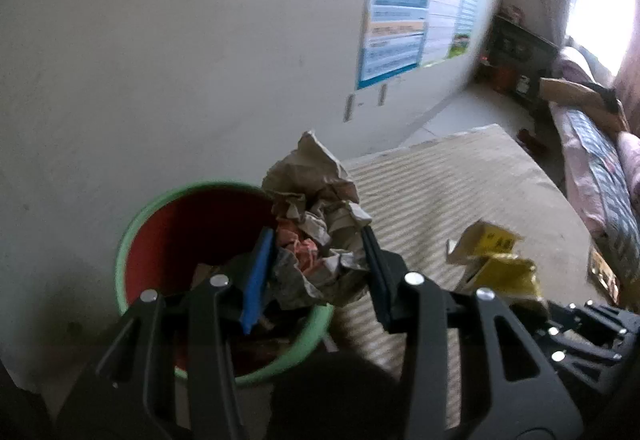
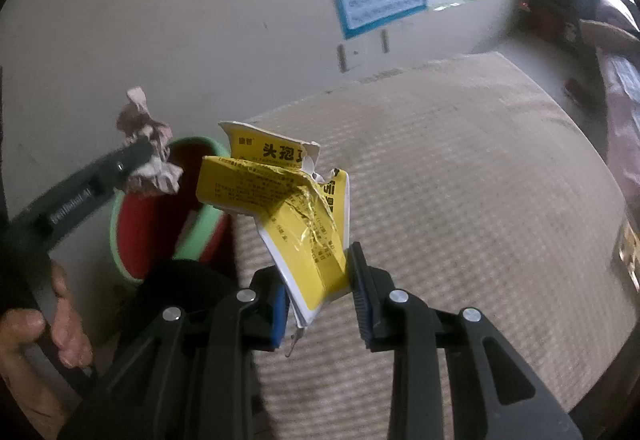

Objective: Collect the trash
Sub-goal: 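Carry the yellow paper and crumpled paper over the red bucket, then open both tools to drop the papers into the bucket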

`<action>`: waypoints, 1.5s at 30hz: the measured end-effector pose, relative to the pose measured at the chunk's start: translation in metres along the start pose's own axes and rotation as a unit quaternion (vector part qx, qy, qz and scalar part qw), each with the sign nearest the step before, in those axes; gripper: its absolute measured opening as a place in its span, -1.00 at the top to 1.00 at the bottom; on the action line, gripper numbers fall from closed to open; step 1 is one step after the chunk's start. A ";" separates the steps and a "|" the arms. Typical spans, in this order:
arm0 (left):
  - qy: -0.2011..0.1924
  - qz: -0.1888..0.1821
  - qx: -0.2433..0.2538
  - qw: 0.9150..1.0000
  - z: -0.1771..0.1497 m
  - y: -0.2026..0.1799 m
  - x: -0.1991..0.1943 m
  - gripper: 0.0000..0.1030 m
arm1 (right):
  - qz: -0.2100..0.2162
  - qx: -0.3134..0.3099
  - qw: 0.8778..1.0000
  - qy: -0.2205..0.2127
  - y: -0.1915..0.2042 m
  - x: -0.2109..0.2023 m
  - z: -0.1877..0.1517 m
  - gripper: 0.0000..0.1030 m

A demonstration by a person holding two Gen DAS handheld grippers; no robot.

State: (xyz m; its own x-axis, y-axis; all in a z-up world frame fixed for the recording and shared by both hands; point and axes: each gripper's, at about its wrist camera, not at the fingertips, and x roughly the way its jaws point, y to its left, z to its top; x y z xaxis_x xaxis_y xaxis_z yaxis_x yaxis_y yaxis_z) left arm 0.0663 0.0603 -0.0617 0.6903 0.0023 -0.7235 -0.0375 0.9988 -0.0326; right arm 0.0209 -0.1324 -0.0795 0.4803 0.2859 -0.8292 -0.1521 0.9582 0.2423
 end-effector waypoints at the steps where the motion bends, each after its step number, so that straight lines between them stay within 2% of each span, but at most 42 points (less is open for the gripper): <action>1: 0.002 0.005 -0.006 1.000 -0.001 0.008 0.002 0.19 | 0.005 -0.006 1.000 0.002 0.008 0.004 0.004 0.48; 13: 0.028 0.037 -0.050 0.998 -0.017 0.071 0.017 0.18 | 0.021 -0.051 0.998 0.026 0.063 0.034 0.031 0.48; 28: 0.059 0.054 -0.077 0.994 -0.028 0.103 0.043 0.17 | 0.019 -0.096 0.994 0.049 0.097 0.067 0.045 0.46; 33: 0.067 0.071 -0.098 0.990 -0.029 0.112 0.048 -0.03 | 0.028 -0.117 0.992 0.042 0.110 0.071 0.053 0.39; 34: 0.069 0.071 -0.102 0.990 -0.029 0.114 0.049 -0.07 | 0.032 -0.119 0.992 0.038 0.112 0.070 0.055 0.30; 37: 0.067 0.072 -0.105 0.990 -0.028 0.112 0.046 -0.14 | 0.034 -0.120 0.992 0.020 0.109 0.062 0.058 0.22; 41: 0.047 0.056 -0.095 0.993 -0.021 0.094 0.034 -0.36 | 0.029 -0.097 0.995 -0.006 0.087 0.044 0.056 0.11; 42: 0.038 0.046 -0.092 0.994 -0.018 0.085 0.029 -0.47 | 0.024 -0.088 0.996 -0.018 0.077 0.036 0.054 0.10; 45: 0.004 0.021 -0.089 0.996 -0.007 0.061 0.013 -0.57 | 0.001 -0.072 0.996 -0.049 0.053 0.012 0.047 0.07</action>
State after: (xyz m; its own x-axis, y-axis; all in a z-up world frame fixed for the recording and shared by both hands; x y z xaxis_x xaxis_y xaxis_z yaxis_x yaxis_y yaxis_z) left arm 0.0681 0.1208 -0.0775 0.6799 0.0423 -0.7321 -0.1931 0.9734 -0.1231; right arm 0.0589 -0.0783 -0.0527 0.5610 0.2941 -0.7738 -0.2721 0.9483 0.1632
